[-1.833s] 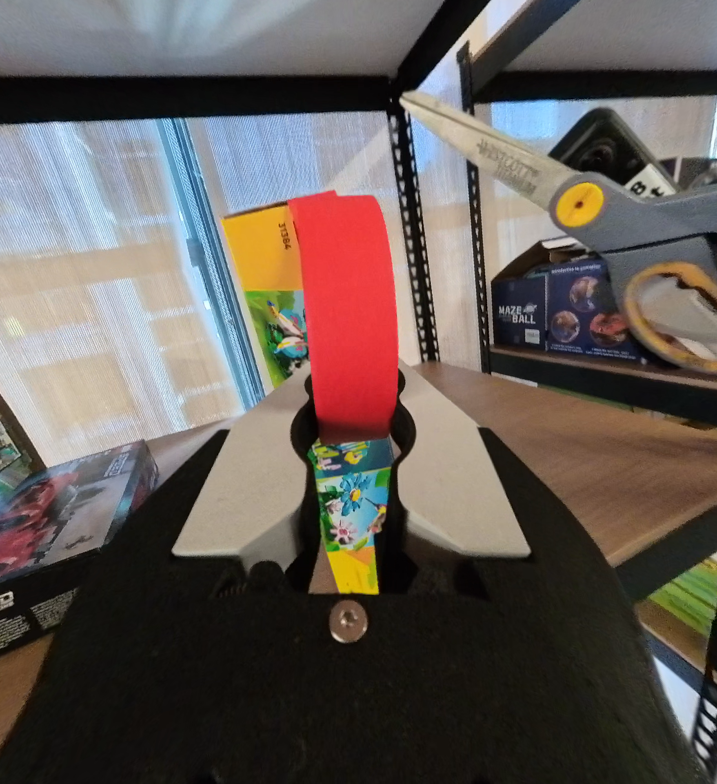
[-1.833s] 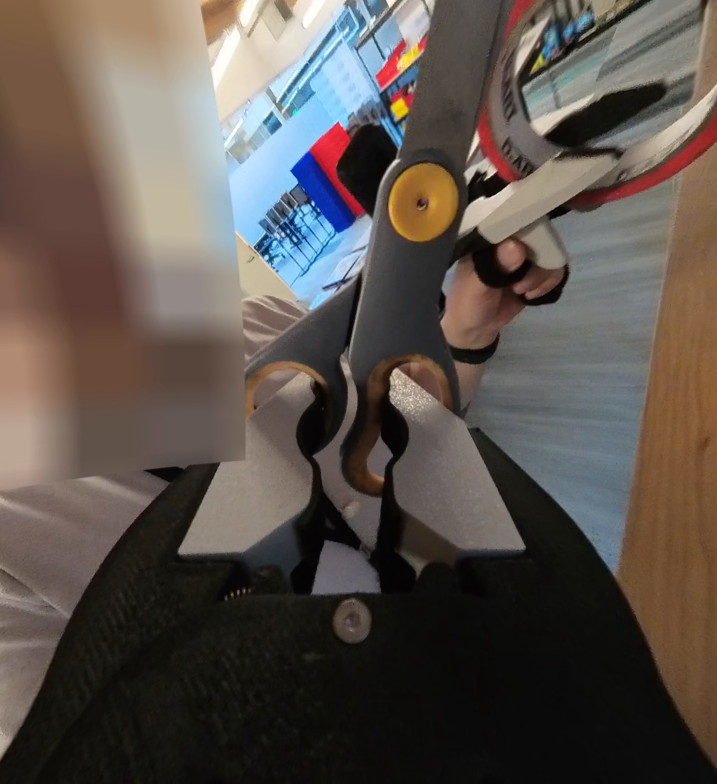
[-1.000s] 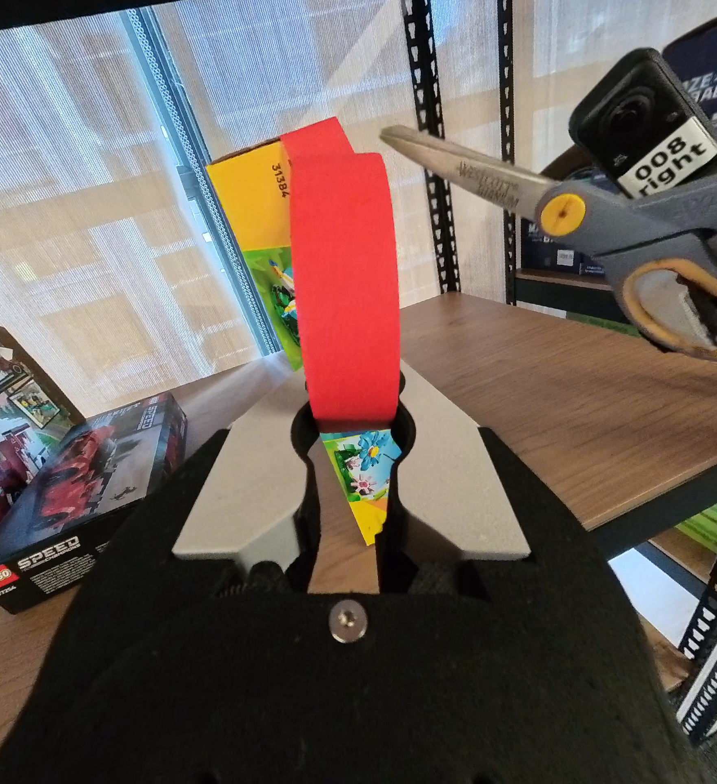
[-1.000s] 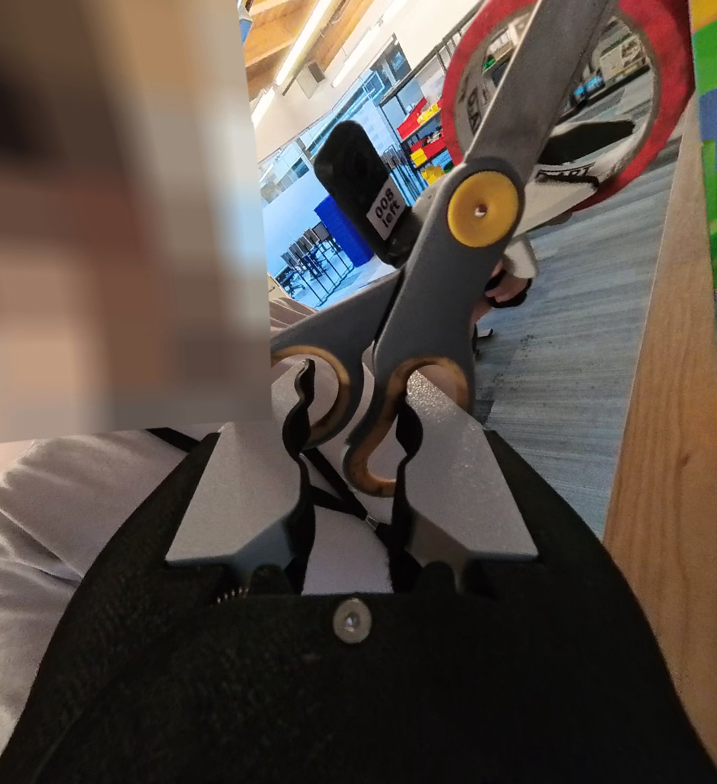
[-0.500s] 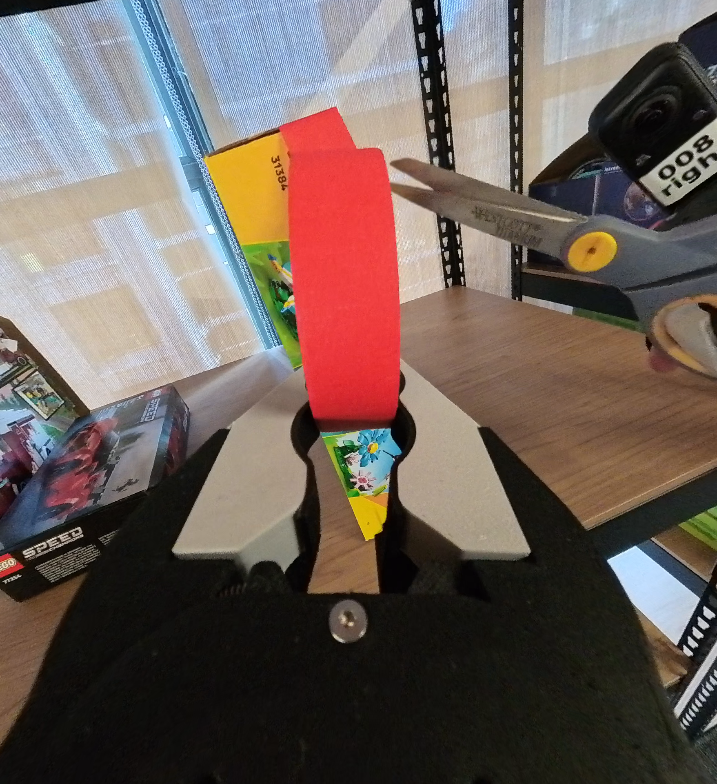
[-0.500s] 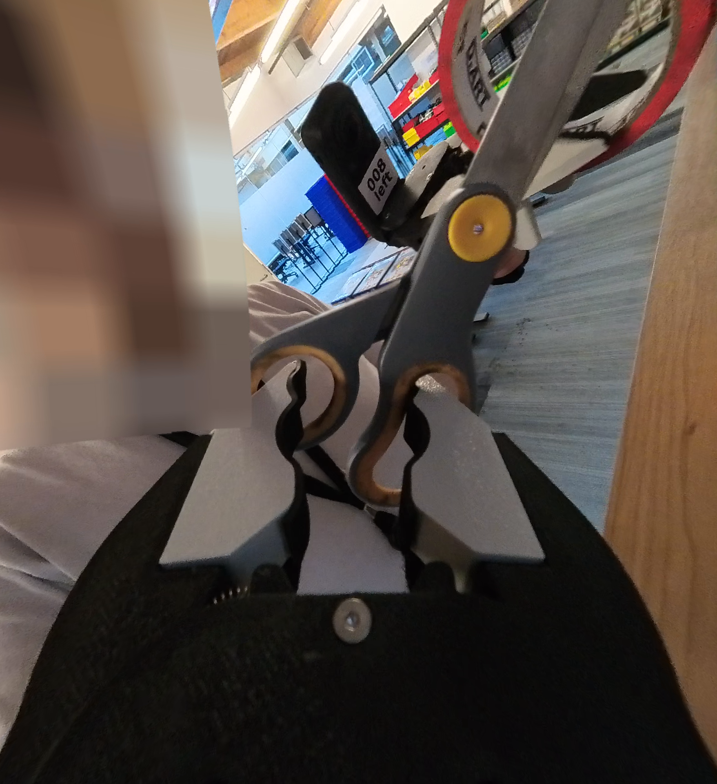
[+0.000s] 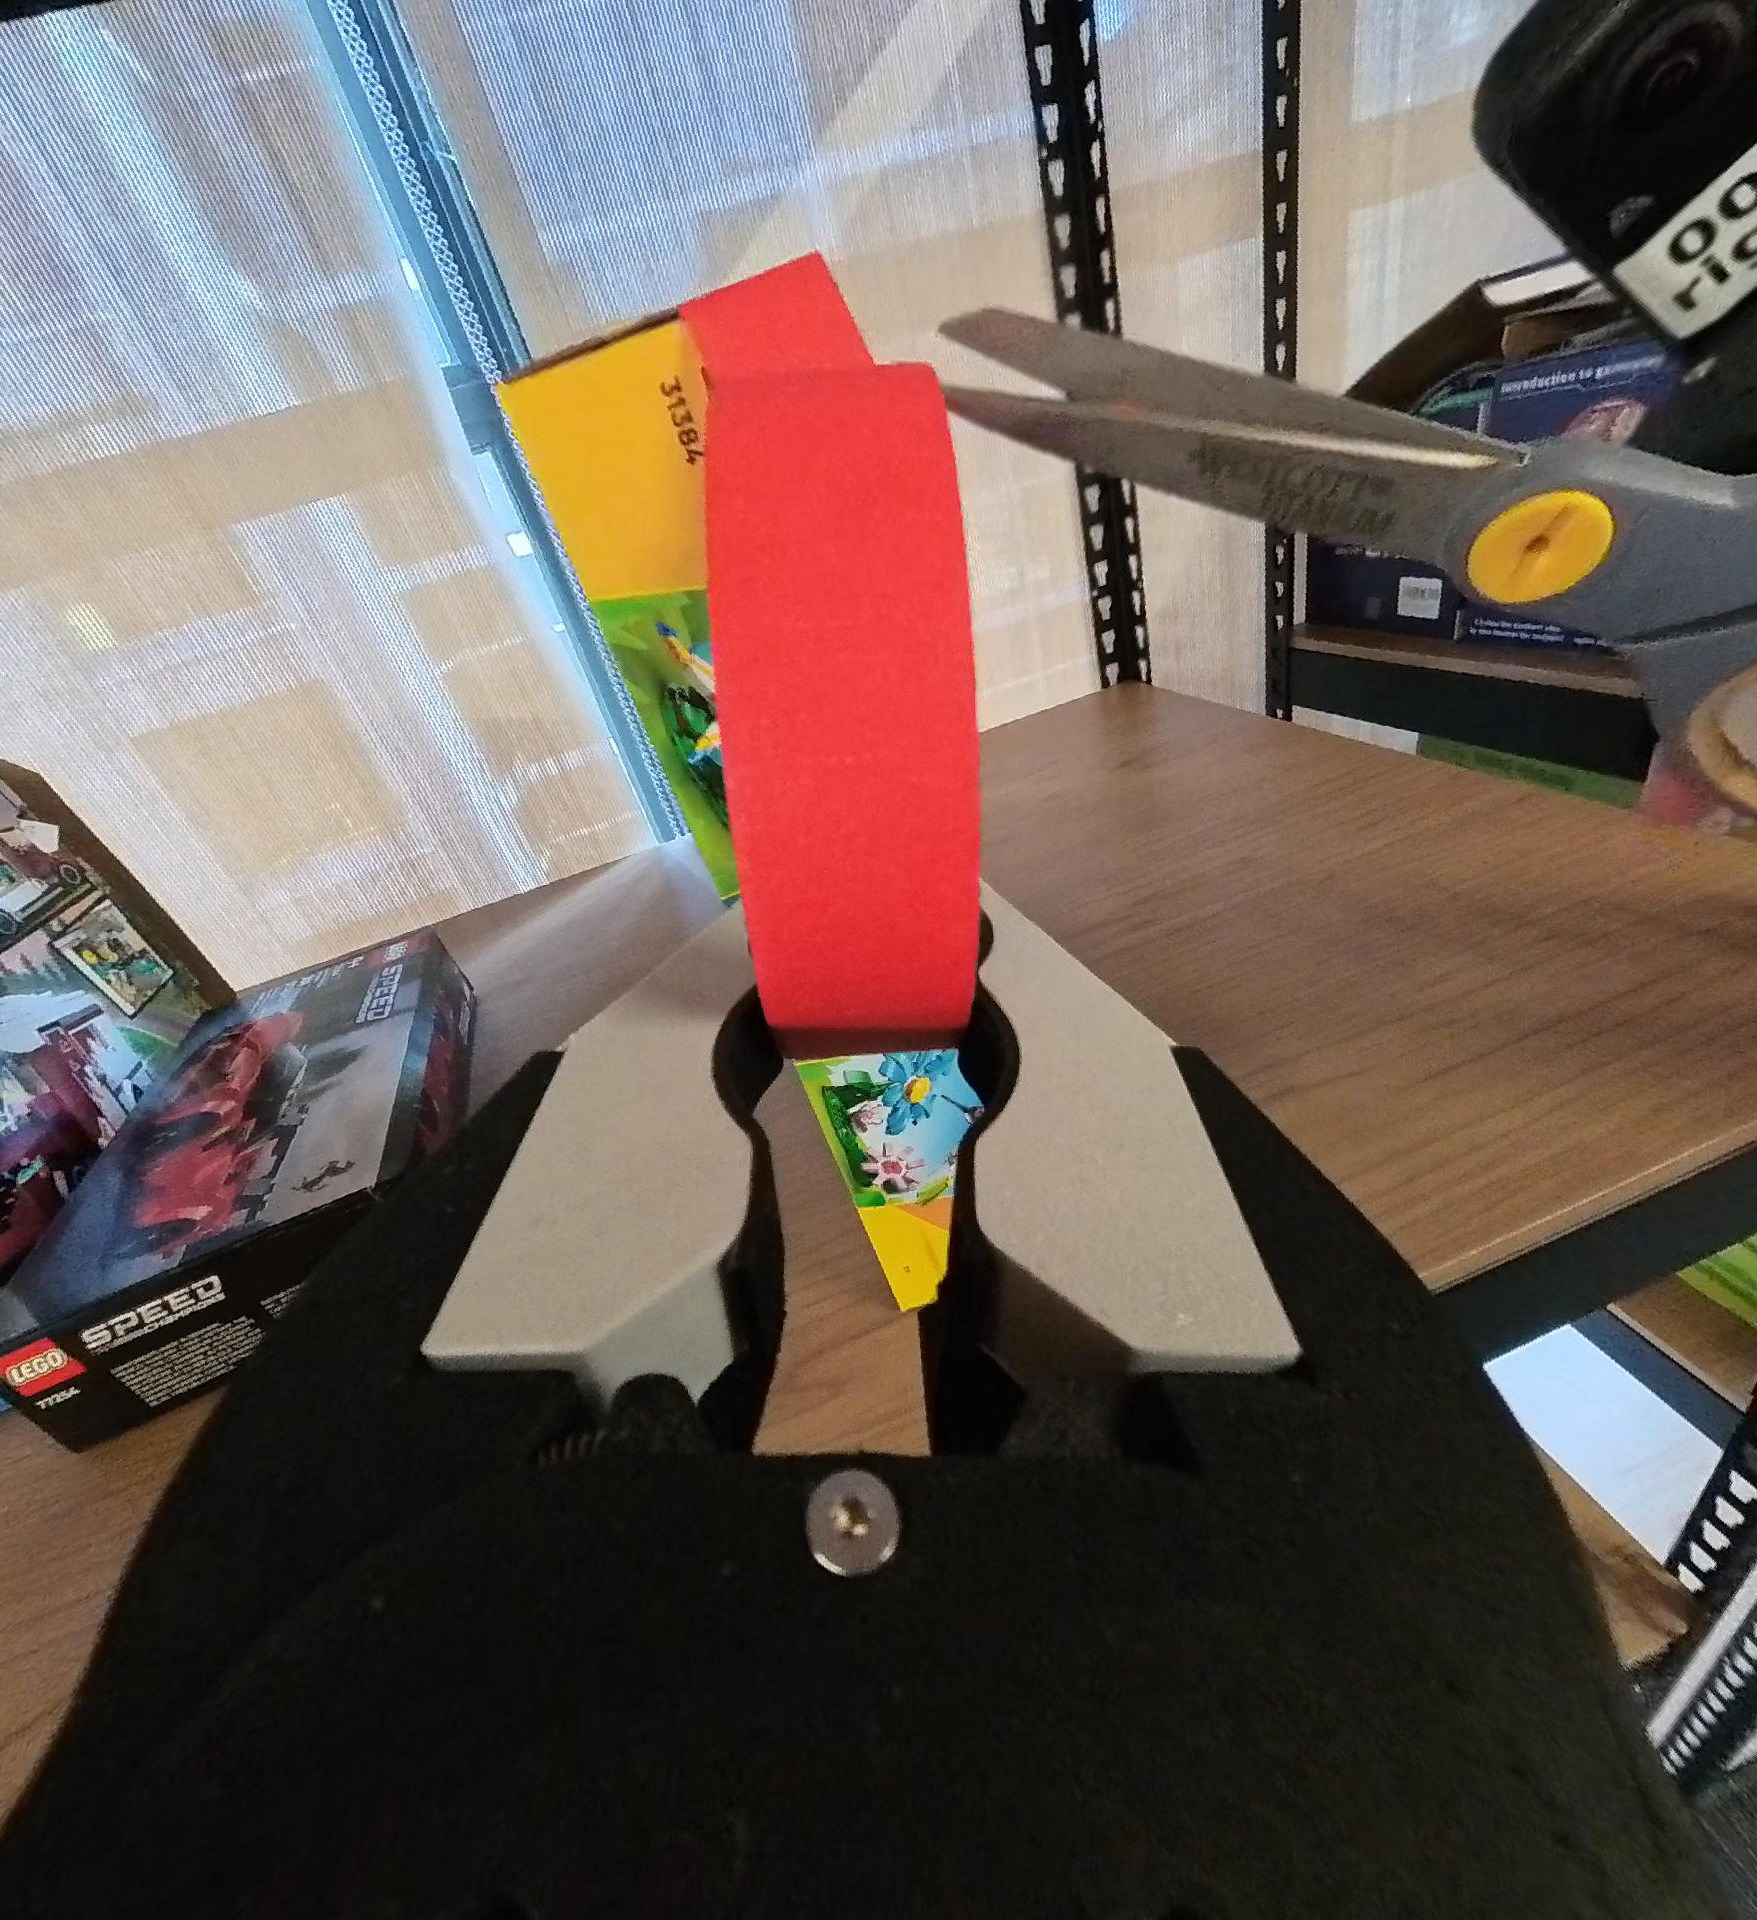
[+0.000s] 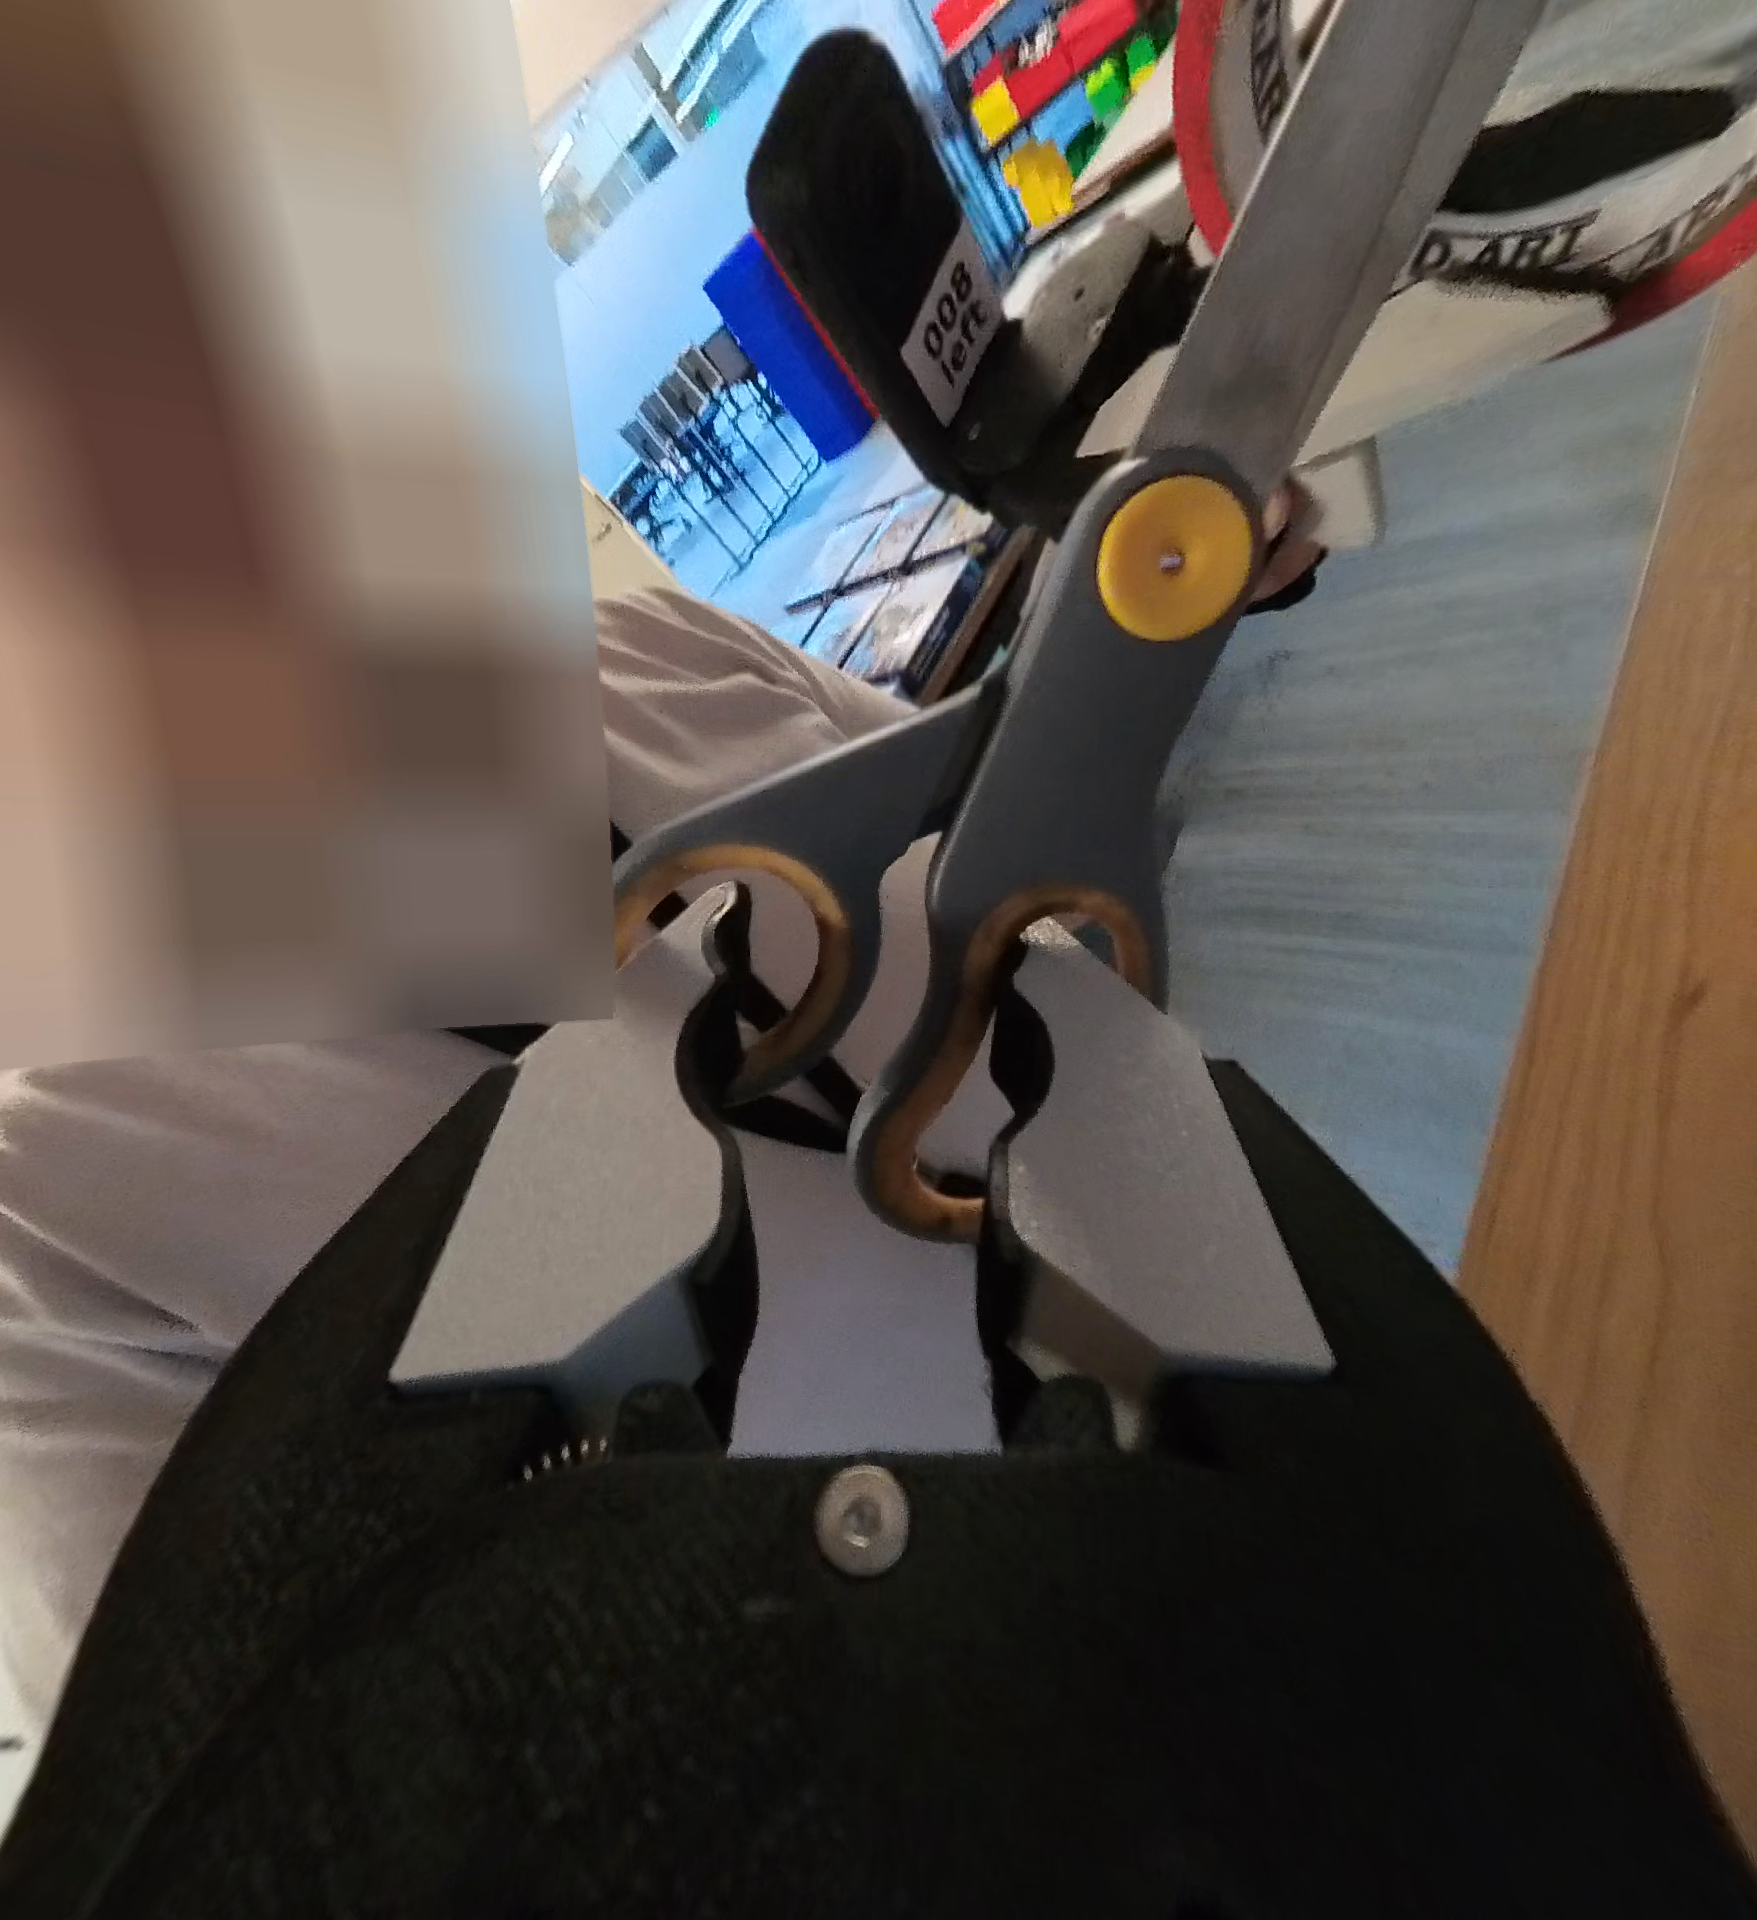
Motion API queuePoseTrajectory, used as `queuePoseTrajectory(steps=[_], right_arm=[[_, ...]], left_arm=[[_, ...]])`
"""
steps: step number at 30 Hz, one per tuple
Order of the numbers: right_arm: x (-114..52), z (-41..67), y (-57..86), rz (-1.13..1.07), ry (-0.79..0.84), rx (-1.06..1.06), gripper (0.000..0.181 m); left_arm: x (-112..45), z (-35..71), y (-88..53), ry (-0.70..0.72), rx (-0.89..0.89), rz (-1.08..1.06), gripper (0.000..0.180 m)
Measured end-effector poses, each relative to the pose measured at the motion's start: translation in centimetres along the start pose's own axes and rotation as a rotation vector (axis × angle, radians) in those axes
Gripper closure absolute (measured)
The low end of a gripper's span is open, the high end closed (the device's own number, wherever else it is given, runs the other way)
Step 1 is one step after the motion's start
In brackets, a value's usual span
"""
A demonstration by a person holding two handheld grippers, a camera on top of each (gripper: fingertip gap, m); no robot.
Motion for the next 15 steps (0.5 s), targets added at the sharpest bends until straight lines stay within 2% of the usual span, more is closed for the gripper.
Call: queuePoseTrajectory(steps=[1,4,10,15], right_arm=[[-0.1,0.1,-0.1,-0.011,-0.029,-0.010,0.138],[-0.4,0.4,-0.3,-0.051,-0.104,-0.011,0.138],[-0.6,1.0,-0.6,0.011,-0.069,-0.058,0.138],[0.0,1.1,-0.1,-0.049,-0.089,-0.063,0.138]], left_arm=[[0.0,0.0,0.1,0.004,0.002,0.003,0.152],[0.0,-0.1,0.2,0.017,0.011,0.012,0.152],[-0.1,-0.2,0.3,0.028,0.032,0.019,0.152],[-0.1,-0.2,0.5,0.030,0.019,0.029,0.152]])
Point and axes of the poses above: each gripper's, where its closed fingertips meet, x back along the fingers, z out of its top, y = z × x across the jaws, the point moved 7 cm from there along x, back along the fingers, and after that the axes turned 8 degrees about z, right-handed, at the moved point
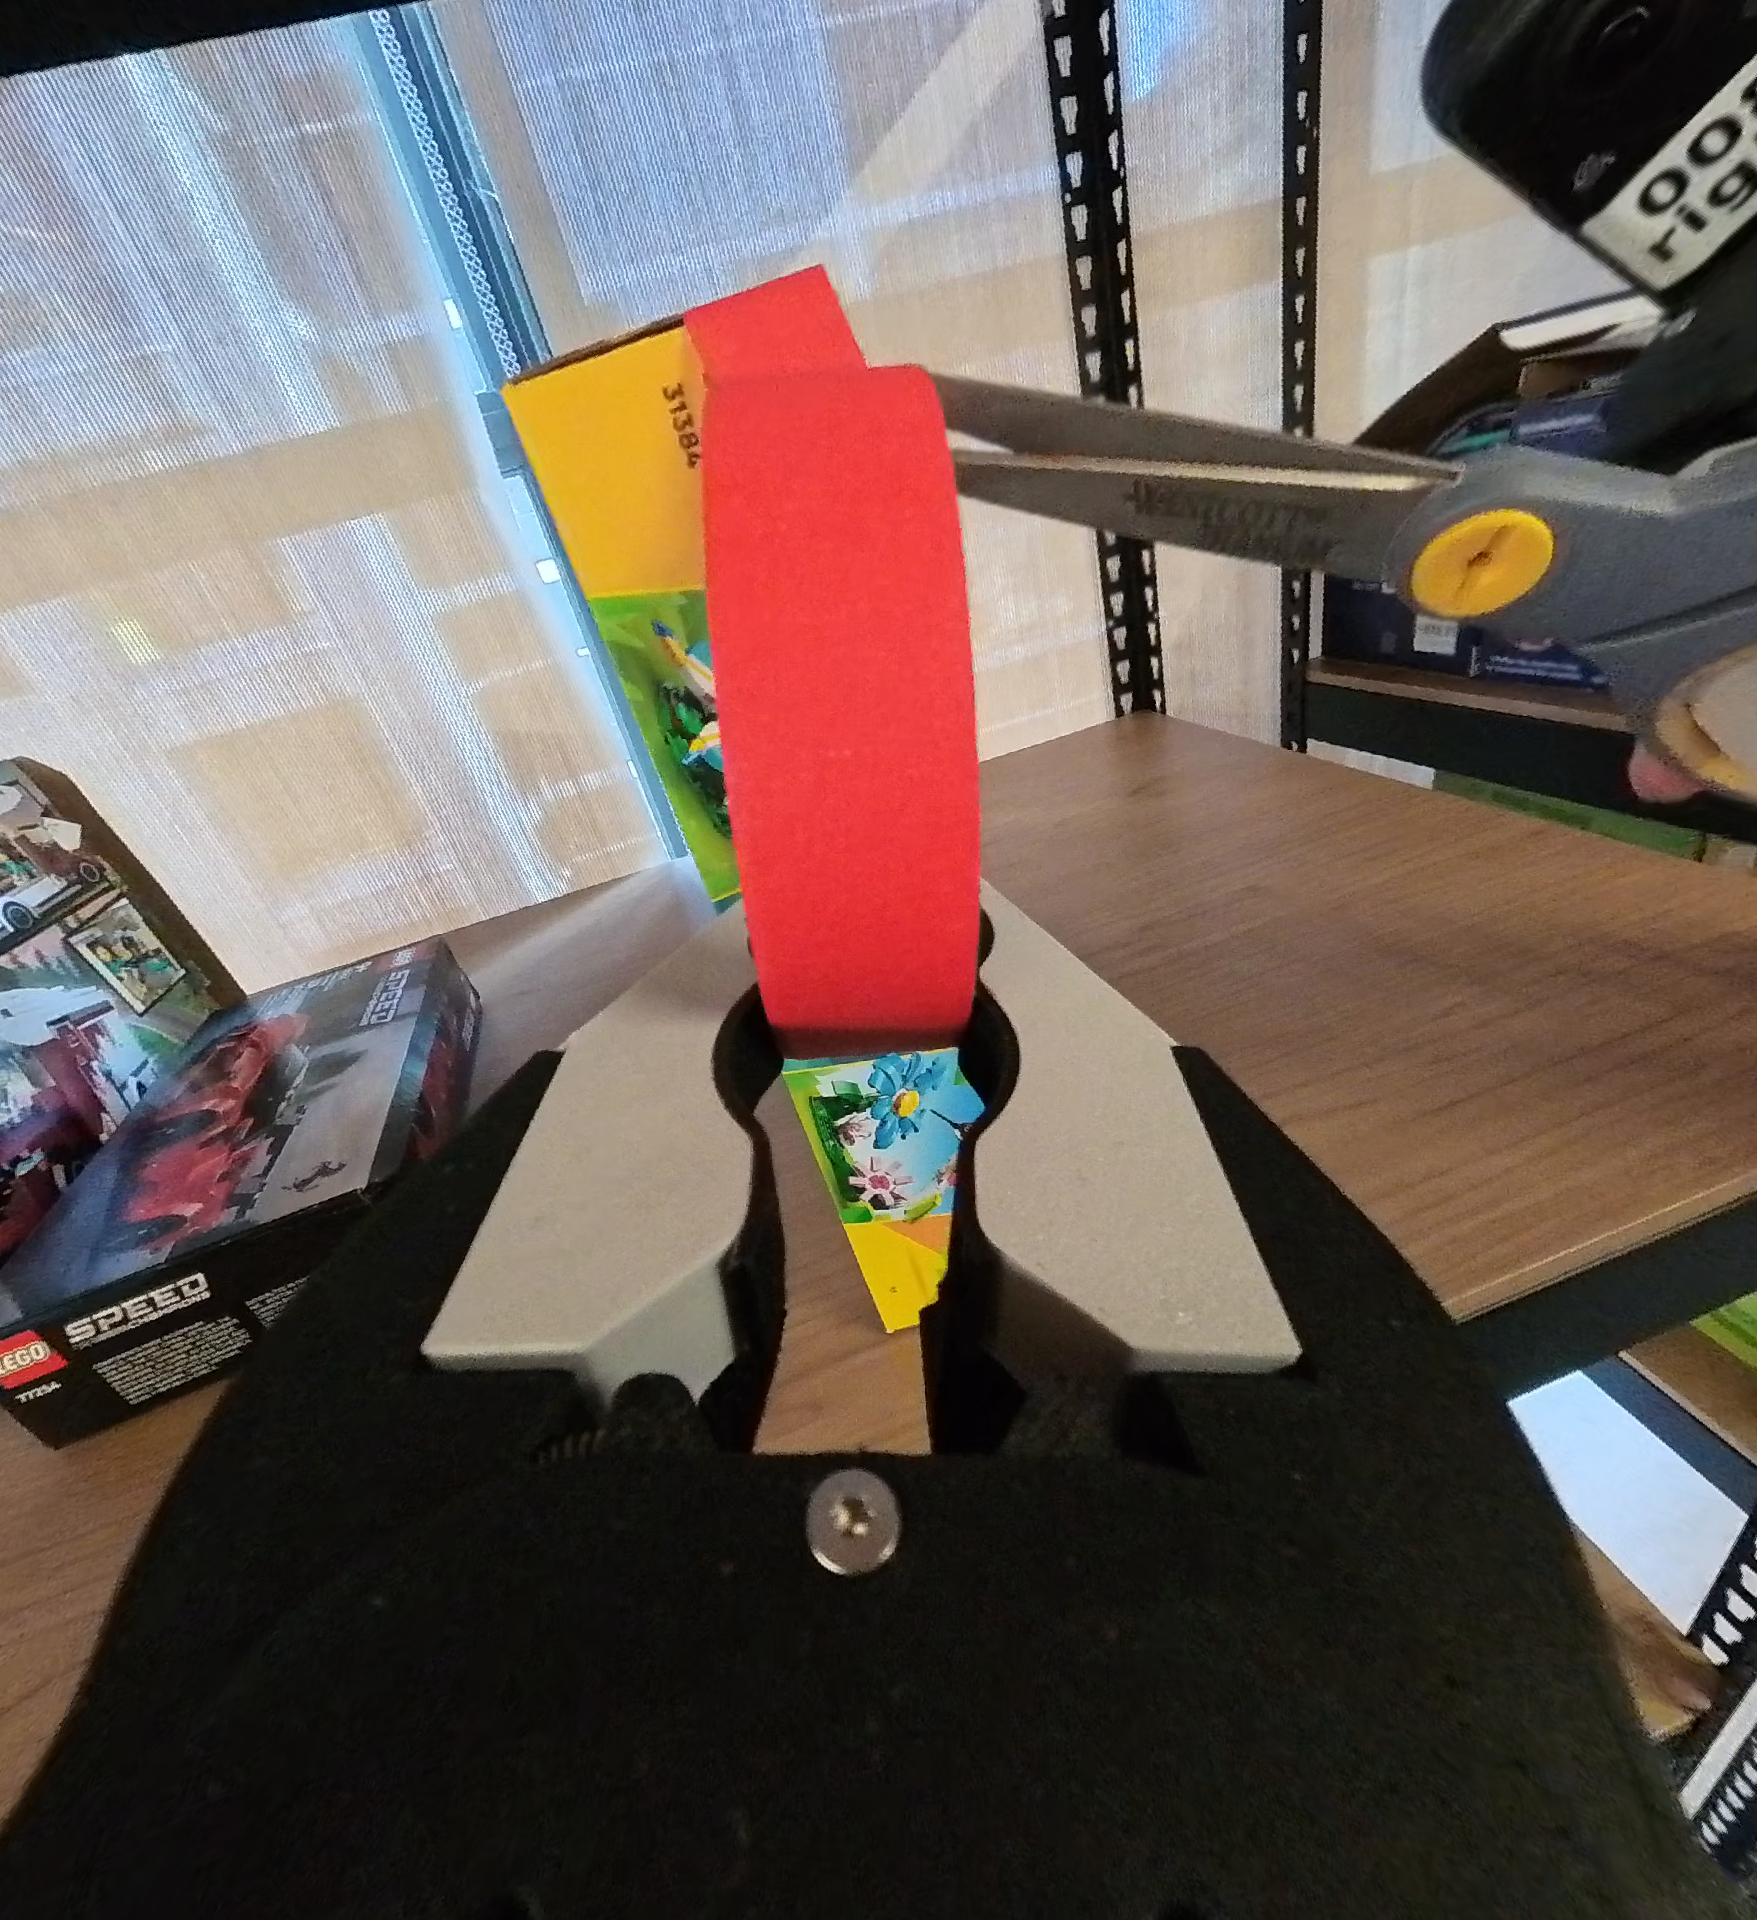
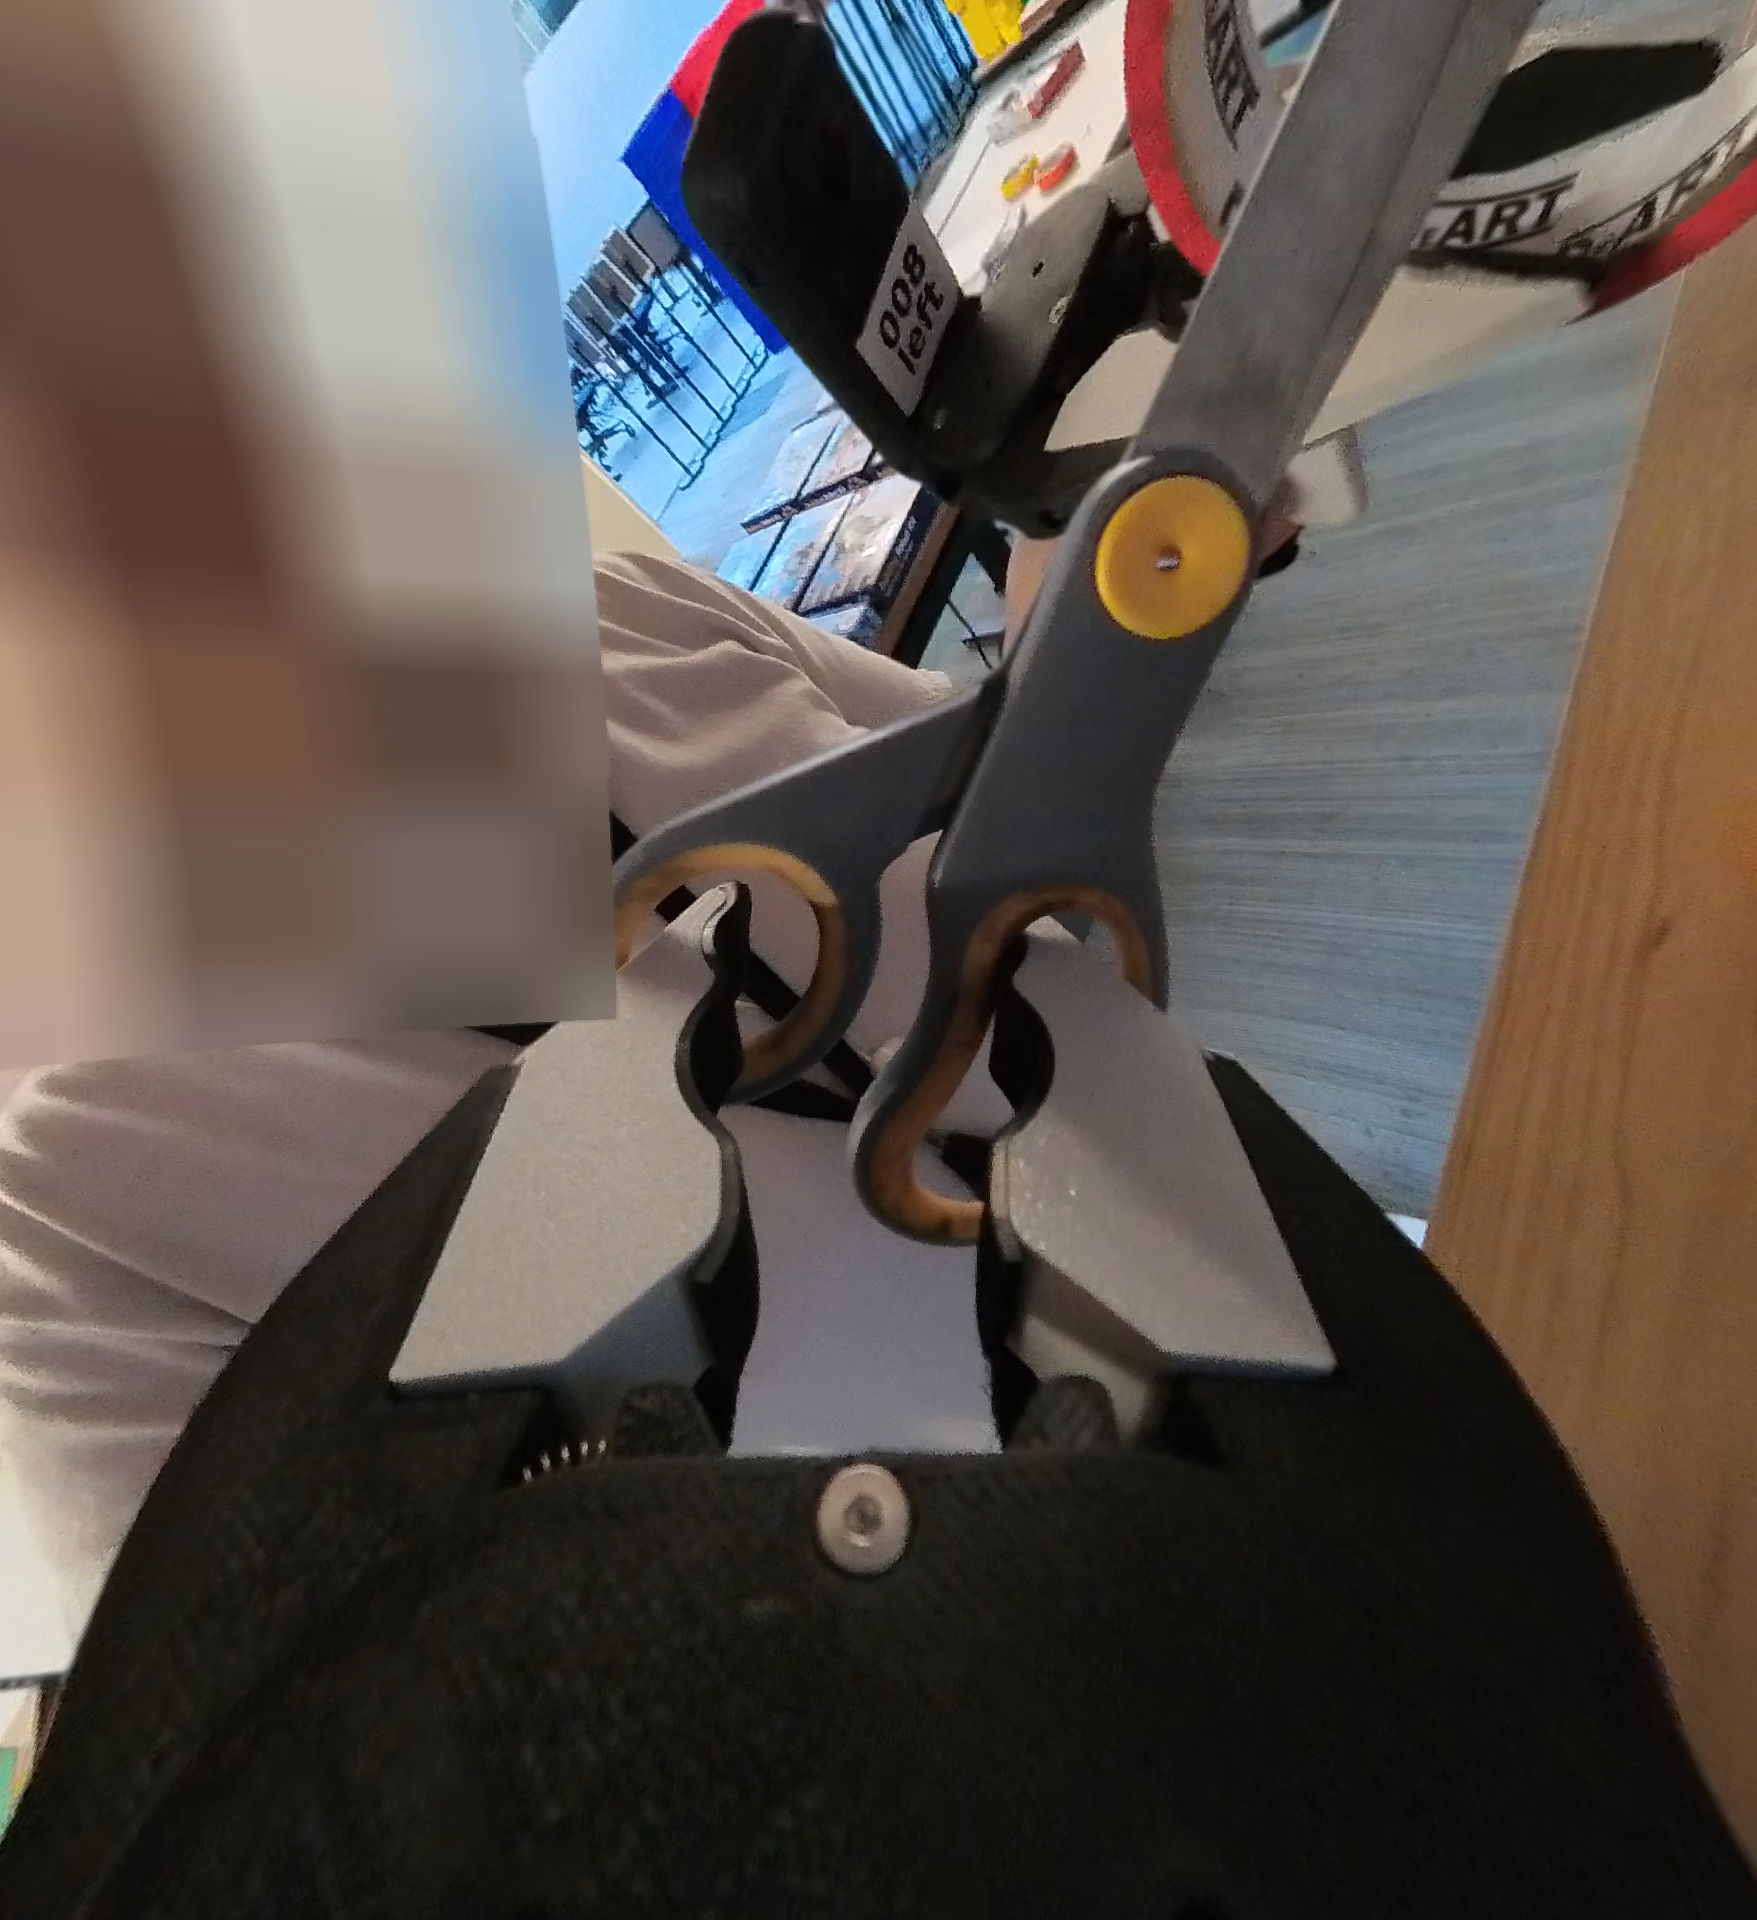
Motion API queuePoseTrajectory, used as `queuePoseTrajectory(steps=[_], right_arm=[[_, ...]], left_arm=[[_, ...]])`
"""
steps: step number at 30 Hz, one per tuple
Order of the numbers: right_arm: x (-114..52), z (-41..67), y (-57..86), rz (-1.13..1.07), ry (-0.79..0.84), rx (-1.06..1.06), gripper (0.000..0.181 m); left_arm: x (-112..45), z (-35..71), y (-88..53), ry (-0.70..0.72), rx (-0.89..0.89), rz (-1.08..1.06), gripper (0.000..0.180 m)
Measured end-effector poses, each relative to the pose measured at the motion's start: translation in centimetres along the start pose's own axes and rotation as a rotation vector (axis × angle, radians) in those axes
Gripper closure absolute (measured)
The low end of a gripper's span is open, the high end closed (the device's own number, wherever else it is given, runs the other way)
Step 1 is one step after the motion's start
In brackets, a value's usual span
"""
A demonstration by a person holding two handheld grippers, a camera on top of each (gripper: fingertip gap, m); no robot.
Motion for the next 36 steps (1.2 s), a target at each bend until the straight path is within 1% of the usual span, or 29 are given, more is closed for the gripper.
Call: queuePoseTrajectory(steps=[4,13,22,25,29,36], right_arm=[[0.1,0.9,-0.6,-0.036,-0.048,0.009,0.138],[0.9,2.7,-1.1,-0.023,-0.147,-0.100,0.137],[1.7,4.4,-1.7,-0.045,-0.264,-0.162,0.138],[2.2,5.0,-2.0,-0.038,-0.307,-0.197,0.141],[2.6,5.6,-2.0,-0.039,-0.351,-0.235,0.150],[2.6,5.4,-1.2,-0.047,-0.362,-0.250,0.153]], left_arm=[[0.0,0.0,0.0,0.004,0.004,-0.003,0.152],[0.0,-0.1,0.0,0.017,0.011,-0.009,0.152],[0.0,-0.2,0.0,0.028,0.008,-0.012,0.152],[0.0,-0.2,0.0,0.031,0.006,-0.011,0.151],[0.0,-0.3,0.0,0.032,0.008,-0.013,0.151],[0.0,-0.3,-0.2,0.033,0.014,-0.017,0.151]])
Point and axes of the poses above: each gripper's, where its closed fingertips meet, x back along the fingers, z out of its top, y = z × x across the jaws, the point moved 7 cm from there along x, back along the fingers, and after that the axes turned 8 degrees about z, right-handed, at the moved point
